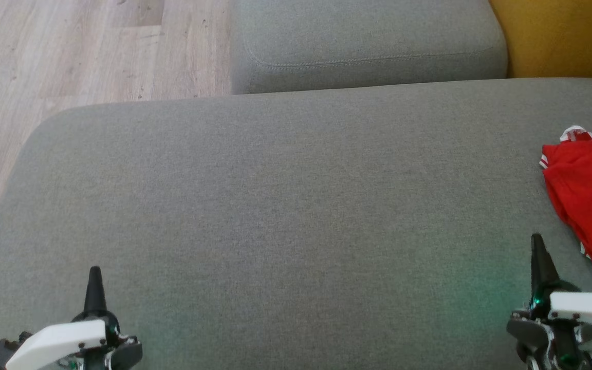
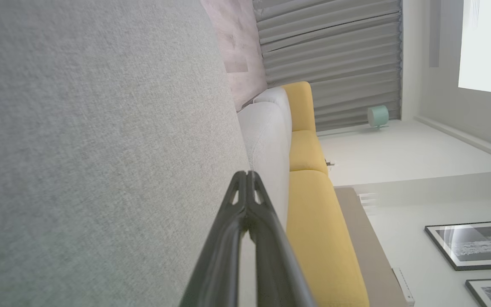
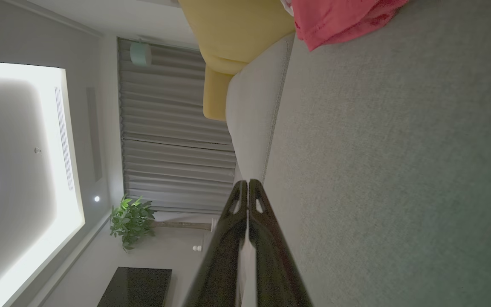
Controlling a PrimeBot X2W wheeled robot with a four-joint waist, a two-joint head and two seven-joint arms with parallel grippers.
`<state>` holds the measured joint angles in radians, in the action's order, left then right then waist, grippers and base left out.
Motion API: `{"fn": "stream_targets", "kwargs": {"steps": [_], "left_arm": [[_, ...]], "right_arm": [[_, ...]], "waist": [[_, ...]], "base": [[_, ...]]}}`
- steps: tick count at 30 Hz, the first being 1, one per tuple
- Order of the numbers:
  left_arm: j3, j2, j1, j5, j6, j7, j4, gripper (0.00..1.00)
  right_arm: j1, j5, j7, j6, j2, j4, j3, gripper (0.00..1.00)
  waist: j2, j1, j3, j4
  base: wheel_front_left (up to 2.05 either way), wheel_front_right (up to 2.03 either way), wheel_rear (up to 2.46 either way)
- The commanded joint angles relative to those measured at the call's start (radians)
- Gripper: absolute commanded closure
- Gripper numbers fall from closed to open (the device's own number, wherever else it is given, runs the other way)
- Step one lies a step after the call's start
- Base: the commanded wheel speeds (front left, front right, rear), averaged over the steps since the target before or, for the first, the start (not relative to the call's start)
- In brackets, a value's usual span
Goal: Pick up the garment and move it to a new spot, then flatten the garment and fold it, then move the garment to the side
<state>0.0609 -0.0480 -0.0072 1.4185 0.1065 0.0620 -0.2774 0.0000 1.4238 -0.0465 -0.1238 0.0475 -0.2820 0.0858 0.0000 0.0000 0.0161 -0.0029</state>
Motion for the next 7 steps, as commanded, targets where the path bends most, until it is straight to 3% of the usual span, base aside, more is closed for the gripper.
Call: {"fn": "stream_targets", "kwargs": {"steps": [1,7], "left_arm": [[0.034,-0.002,-0.065,0.038,0.012,0.013,0.032,1.0],[0.042,-0.002,-0.079,0.097,0.017,0.028,0.032,1.0]], "right_arm": [[-0.071,0.044,-0.012,-0.006,0.018,0.037,-0.011,1.0],[-0.084,0.105,-0.026,-0.006,0.018,0.038,-0.004,1.0]], "waist": [[0.0,0.0,-0.003,0.0],[0.0,0.0,-0.009,0.001]], "base": [[0.0,0.0,0.0],[0.0,0.0,0.0]]}}
